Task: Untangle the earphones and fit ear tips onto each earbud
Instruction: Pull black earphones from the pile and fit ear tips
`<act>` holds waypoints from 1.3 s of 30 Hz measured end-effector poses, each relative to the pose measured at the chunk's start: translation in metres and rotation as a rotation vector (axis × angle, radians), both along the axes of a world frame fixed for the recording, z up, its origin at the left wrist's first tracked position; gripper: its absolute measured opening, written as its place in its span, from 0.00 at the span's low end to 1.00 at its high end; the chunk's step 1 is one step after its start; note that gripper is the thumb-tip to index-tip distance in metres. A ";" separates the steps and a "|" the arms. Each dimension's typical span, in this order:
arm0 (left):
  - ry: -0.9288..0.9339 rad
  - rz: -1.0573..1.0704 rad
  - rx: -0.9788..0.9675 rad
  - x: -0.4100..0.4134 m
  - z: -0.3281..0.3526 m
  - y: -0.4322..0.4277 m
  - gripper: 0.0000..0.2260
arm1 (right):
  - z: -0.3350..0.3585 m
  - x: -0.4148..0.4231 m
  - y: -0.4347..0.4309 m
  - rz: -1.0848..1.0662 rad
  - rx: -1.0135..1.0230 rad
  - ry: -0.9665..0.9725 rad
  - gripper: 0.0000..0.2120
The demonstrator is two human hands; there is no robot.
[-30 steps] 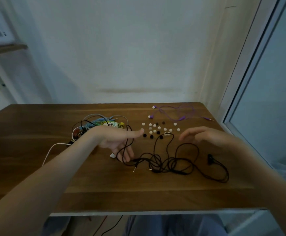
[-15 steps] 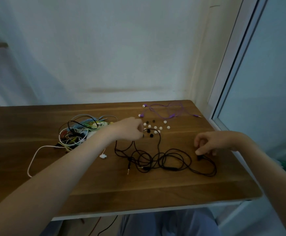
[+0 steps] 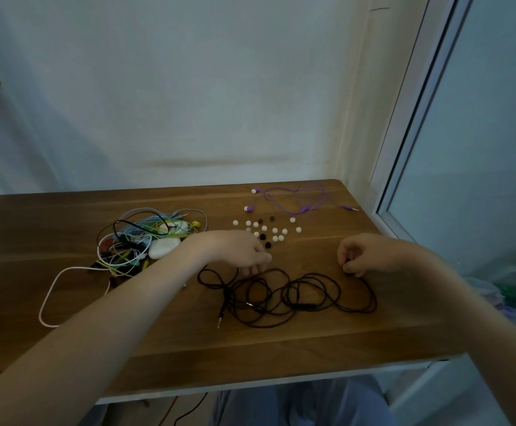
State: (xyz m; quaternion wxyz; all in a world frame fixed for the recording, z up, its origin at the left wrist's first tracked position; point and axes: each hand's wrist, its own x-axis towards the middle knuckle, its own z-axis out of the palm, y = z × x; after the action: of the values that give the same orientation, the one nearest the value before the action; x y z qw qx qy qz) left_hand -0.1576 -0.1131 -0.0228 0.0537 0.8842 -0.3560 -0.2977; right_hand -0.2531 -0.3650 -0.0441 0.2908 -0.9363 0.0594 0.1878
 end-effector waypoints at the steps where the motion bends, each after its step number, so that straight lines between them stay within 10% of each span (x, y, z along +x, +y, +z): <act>1: 0.069 0.018 0.002 0.001 0.000 0.002 0.18 | 0.000 0.001 0.001 -0.015 0.023 -0.028 0.03; 11: 0.381 0.108 0.112 0.006 0.014 0.014 0.21 | 0.009 0.017 0.037 -0.021 0.492 -0.166 0.04; 16: -0.154 0.097 -0.249 0.019 -0.005 0.013 0.18 | -0.002 0.033 0.060 -0.114 0.750 -0.163 0.04; 28: 0.109 0.320 -0.914 0.024 -0.047 0.013 0.03 | -0.013 0.064 0.097 -0.319 1.169 -0.136 0.07; 34: 0.470 0.487 -1.181 0.030 -0.063 0.022 0.03 | -0.012 0.100 0.074 -0.316 0.275 -0.402 0.08; 39: 0.611 0.580 -1.323 0.038 -0.073 0.024 0.02 | -0.022 0.139 0.066 -0.176 -0.037 -0.450 0.12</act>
State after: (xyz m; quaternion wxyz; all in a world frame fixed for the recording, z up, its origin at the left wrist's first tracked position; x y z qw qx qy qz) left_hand -0.1193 -0.0893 -0.0961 0.7404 0.6051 -0.1836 -0.2278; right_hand -0.1136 -0.2995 -0.0664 0.2947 -0.9509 0.0782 -0.0525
